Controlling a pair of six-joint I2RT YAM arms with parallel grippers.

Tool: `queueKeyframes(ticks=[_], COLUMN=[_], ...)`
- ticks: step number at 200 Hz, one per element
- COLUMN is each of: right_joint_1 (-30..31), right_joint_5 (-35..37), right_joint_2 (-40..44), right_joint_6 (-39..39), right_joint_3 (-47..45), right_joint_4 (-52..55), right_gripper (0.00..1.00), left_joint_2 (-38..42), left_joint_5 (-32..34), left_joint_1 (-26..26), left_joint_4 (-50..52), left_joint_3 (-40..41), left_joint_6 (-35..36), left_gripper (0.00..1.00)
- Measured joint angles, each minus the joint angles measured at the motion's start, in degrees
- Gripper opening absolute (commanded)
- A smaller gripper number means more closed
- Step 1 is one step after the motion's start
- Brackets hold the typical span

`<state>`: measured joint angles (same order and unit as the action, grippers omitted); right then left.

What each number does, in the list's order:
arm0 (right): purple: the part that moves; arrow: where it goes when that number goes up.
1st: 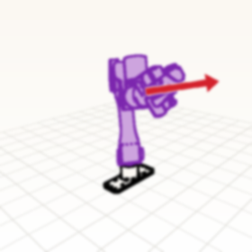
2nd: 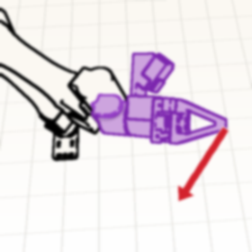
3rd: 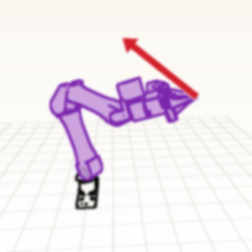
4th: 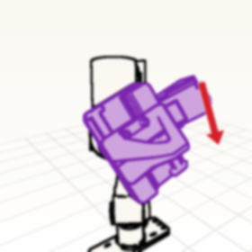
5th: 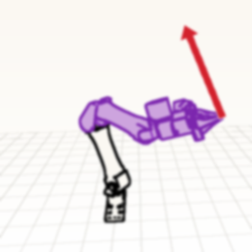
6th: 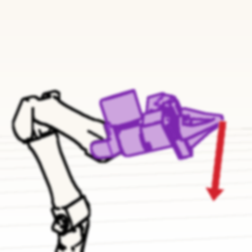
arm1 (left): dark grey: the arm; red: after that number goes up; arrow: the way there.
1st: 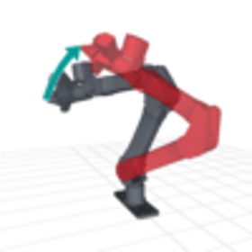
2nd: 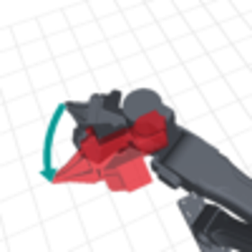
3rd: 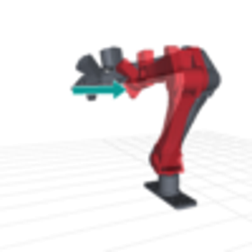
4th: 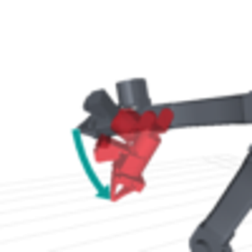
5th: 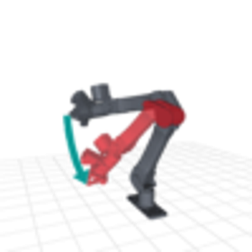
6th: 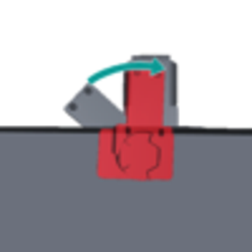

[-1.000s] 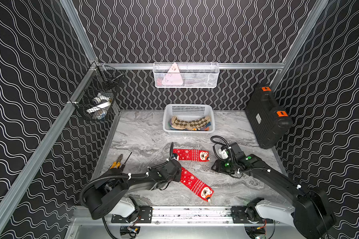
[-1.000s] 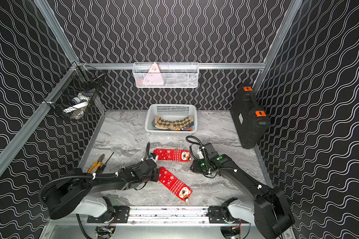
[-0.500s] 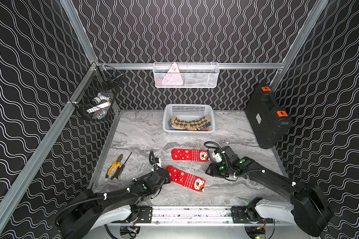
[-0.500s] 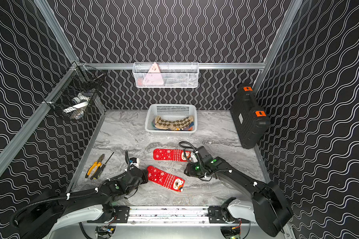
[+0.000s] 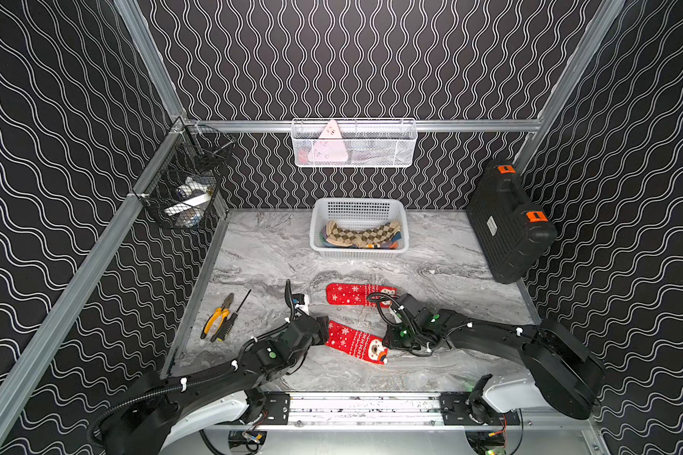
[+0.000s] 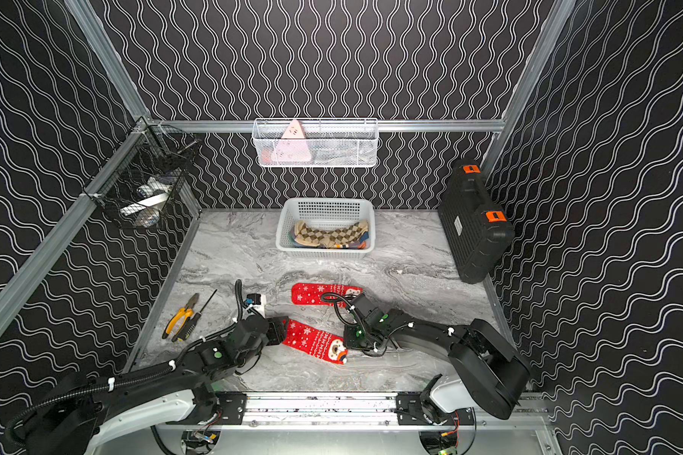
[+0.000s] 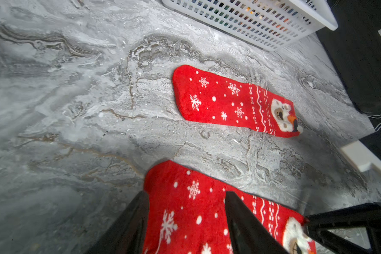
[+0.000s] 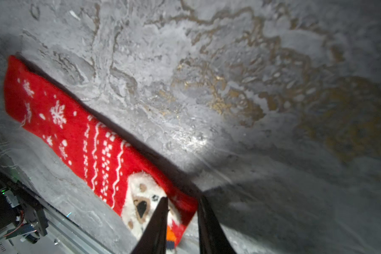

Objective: Place the socks together as a pair
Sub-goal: Adjust the sock at the center of the board.

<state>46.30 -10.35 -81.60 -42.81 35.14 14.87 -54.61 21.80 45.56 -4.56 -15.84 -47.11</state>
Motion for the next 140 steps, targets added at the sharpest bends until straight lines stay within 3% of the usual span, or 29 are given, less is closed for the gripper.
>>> queueKeyframes(ticks=[35, 88, 140], right_joint_1=[-0.7, -9.09, -10.36], right_joint_5=[1.86, 4.04, 2.73], right_joint_2=[-1.68, -4.48, -10.4], right_joint_6=[0.76, 8.79, 16.79], right_joint_3=[2.89, 8.55, 14.84], right_joint_4=[1.16, 6.47, 11.54], right_gripper=[0.01, 0.0, 0.0], left_joint_2=[-0.7, -4.55, -7.15], left_joint_5=[0.42, 0.17, -2.16], left_joint_1=[0.0, -0.46, -2.97], left_joint_4=[2.03, 2.82, 2.82], left_joint_3=[-0.59, -2.51, -3.45], left_joint_6=[2.23, 5.22, 7.17], left_gripper=[0.6, 0.6, 0.59])
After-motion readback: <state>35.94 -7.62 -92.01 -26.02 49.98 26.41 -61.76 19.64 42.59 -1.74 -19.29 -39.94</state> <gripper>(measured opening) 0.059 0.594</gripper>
